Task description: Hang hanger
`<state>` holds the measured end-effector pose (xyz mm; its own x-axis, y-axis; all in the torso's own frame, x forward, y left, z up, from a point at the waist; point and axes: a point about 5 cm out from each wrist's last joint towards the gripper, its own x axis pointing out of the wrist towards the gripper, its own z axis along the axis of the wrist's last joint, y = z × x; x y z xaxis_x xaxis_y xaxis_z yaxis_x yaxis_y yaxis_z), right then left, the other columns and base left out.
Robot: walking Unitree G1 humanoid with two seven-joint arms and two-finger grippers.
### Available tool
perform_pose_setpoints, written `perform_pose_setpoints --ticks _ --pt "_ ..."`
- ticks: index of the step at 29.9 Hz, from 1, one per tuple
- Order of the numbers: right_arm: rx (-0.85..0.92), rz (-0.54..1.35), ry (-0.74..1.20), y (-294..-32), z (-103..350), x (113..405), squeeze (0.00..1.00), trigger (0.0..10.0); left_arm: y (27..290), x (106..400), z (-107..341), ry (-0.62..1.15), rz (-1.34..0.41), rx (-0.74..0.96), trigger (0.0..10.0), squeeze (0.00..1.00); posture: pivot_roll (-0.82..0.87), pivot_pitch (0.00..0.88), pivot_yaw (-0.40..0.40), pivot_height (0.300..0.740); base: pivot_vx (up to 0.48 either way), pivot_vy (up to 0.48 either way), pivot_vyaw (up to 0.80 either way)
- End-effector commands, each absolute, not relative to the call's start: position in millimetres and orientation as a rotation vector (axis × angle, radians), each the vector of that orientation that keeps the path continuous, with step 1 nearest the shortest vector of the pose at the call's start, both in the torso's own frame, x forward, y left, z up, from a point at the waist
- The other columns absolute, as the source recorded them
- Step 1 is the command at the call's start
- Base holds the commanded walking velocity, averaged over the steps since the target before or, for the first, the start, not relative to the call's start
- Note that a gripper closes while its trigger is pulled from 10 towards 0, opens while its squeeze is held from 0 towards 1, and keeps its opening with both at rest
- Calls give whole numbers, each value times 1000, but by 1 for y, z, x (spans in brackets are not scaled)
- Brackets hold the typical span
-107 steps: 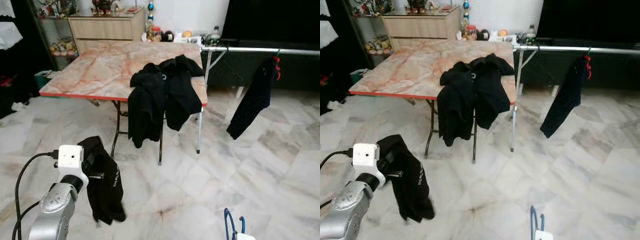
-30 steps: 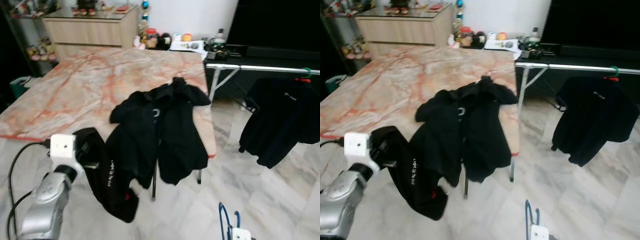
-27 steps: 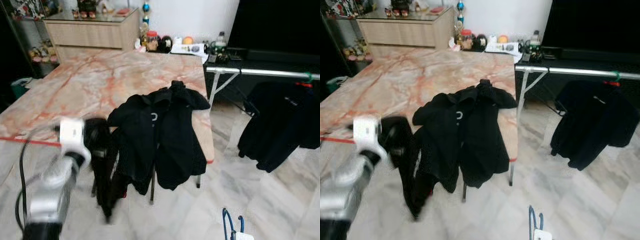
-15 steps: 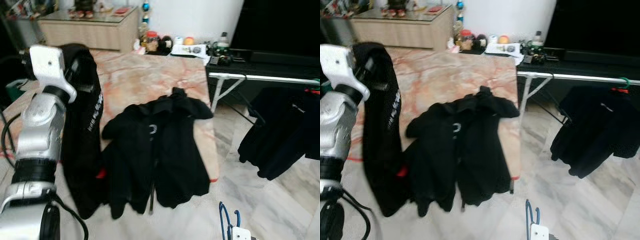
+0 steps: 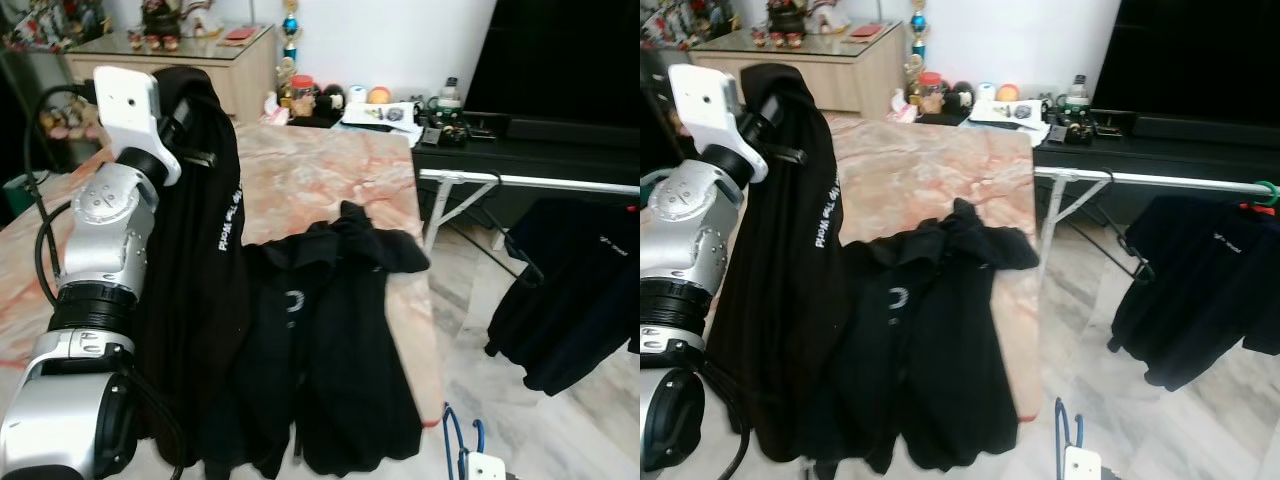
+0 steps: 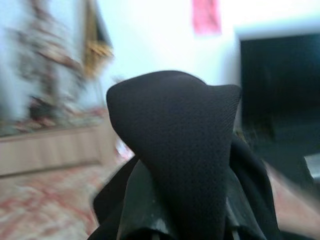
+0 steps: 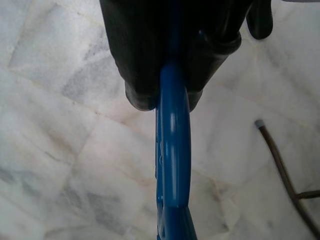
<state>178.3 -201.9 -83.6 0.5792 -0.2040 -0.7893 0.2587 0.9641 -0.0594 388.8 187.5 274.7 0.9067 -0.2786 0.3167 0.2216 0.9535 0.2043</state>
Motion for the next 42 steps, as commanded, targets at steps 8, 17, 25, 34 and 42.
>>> perform_pose_setpoints --ticks 8,17,25,34,42 --pt "77 -264 906 -197 -83 180 0 10000 191 364 183 -8 -355 236 10000 0 177 23 -5 740 0 0 0" --pt "69 -254 909 -197 -84 180 0 10000 195 338 163 34 -386 213 10000 482 183 28 -8 740 0 0 0" --pt "69 -254 910 -196 -84 180 0 10000 191 324 172 -4 -421 200 10000 1000 182 27 -4 740 0 0 0" --pt "67 -265 912 -197 -84 178 0 10000 199 301 175 -10 -412 200 10000 1000 182 28 1 740 0 0 0" --pt "64 -271 910 -198 -84 178 0 10000 213 293 195 -162 -204 87 10000 0 182 24 4 740 0 0 0"
